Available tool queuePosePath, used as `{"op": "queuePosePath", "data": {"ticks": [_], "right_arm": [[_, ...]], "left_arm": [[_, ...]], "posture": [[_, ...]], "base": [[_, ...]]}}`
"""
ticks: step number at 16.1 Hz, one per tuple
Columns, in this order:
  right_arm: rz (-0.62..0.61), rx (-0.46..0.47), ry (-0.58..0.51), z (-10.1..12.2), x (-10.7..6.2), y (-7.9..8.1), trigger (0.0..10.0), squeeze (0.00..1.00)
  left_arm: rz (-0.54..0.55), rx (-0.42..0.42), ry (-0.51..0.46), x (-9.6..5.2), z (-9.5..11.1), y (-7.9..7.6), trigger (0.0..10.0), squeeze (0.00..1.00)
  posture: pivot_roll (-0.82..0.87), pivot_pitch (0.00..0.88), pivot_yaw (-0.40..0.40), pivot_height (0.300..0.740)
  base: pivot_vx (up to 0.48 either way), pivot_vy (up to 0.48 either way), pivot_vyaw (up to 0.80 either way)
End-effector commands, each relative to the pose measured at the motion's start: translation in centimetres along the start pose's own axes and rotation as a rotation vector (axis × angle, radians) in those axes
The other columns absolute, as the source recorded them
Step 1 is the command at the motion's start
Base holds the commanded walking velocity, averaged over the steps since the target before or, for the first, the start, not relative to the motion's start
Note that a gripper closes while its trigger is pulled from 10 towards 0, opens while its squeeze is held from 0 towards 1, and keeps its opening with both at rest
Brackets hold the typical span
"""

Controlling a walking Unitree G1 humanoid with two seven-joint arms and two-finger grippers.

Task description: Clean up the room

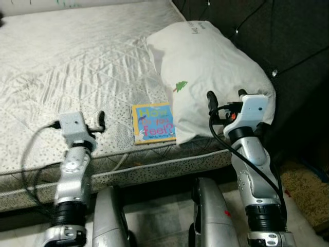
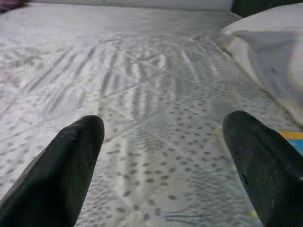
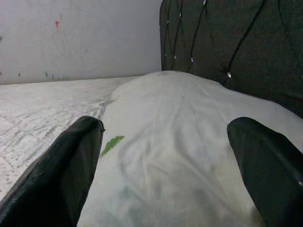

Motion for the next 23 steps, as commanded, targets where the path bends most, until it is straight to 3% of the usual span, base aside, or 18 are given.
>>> {"op": "queuePosePath", "data": {"ticks": [1,3,5,6,7,10,12,14,15,16,21,22,23], "right_arm": [[0.013,-0.014,-0.029,0.6,-0.2,0.4,10.0,0.00],[-0.009,-0.051,-0.029,0.4,-0.7,0.5,10.0,0.00],[-0.100,-0.168,-0.002,0.3,-1.8,0.5,10.0,0.00],[-0.064,-0.290,-0.040,1.1,-1.9,0.9,10.0,0.00],[-0.049,-0.352,-0.058,2.2,-1.5,1.2,10.0,0.00],[-0.064,-0.382,-0.053,5.6,0.7,1.1,10.0,0.00],[-0.075,-0.295,-0.007,5.5,1.2,1.3,10.0,0.00],[-0.099,-0.146,0.099,2.7,0.6,0.6,10.0,0.00],[-0.095,-0.146,0.095,2.0,0.3,0.4,10.0,0.00],[-0.107,-0.067,0.139,0.5,-0.2,-0.1,10.0,0.00],[-0.139,-0.071,0.231,-2.0,-1.8,-0.6,10.0,0.00],[-0.123,-0.061,0.252,-2.9,-2.5,-0.7,10.0,0.00],[-0.120,-0.052,0.248,-3.0,-2.7,-0.8,10.0,0.00]], "left_arm": [[-0.059,0.010,-0.016,0.1,0.5,-1.2,10.0,1.00],[-0.114,0.022,-0.015,-0.6,0.3,-2.7,10.0,1.00],[-0.132,0.035,0.003,-2.0,-0.3,-2.8,10.0,1.00],[-0.127,0.041,0.012,-2.5,-0.7,-2.5,10.0,1.00],[-0.107,0.034,0.037,-2.9,-1.2,-2.0,10.0,1.00],[-0.121,0.029,0.052,-2.8,-1.5,-2.6,10.0,1.00],[-0.114,0.014,0.026,-2.7,-0.5,-2.7,10.0,1.00],[-0.109,0.020,0.026,-3.1,-0.4,-2.4,10.0,1.00],[-0.105,0.025,0.033,-3.4,-0.5,-2.1,10.0,1.00],[-0.100,0.029,0.039,-3.8,-0.6,-1.9,10.0,1.00],[-0.041,0.081,0.096,-4.2,-1.8,-1.3,10.0,1.00],[-0.061,0.072,0.094,-4.2,-1.7,-1.8,10.0,0.00],[-0.075,0.075,0.091,-4.1,-1.7,-2.1,10.0,0.00]], "posture": [[-0.09,0.000,0.043,0.591],[-0.08,0.000,0.048,0.610],[-0.06,0.000,0.039,0.634],[-0.05,0.000,0.038,0.644],[-0.06,0.000,0.037,0.654],[-0.05,0.000,0.011,0.684],[-0.04,0.000,-0.001,0.709],[-0.02,0.000,-0.010,0.734],[-0.02,0.000,-0.009,0.740],[0.00,0.000,-0.010,0.740],[-0.02,0.000,-0.001,0.740],[-0.02,0.000,-0.004,0.740],[-0.02,0.000,-0.006,0.740]], "base": [[0.000,0.000,0.00],[0.000,0.000,0.00],[0.000,0.000,0.00],[0.000,0.000,0.00],[0.000,0.000,0.00],[0.000,0.000,0.00],[0.000,0.000,0.00],[0.000,0.000,0.00],[0.000,0.000,0.00],[0.000,0.000,0.00],[0.000,0.000,0.00],[0.000,0.000,0.00],[0.000,0.000,0.00]]}}
Point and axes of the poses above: a point about 5 cm out from each wrist's last joint towards the gripper, its own x axis pointing out of the wrist towards the gripper, its own z axis along the axis of the wrist's last joint, y = z × x, the point moved 1 cm from there along x, pointing out of the wrist towards the gripper, and after that the axes turned 13 degrees about -x, right-handed, at the moved point
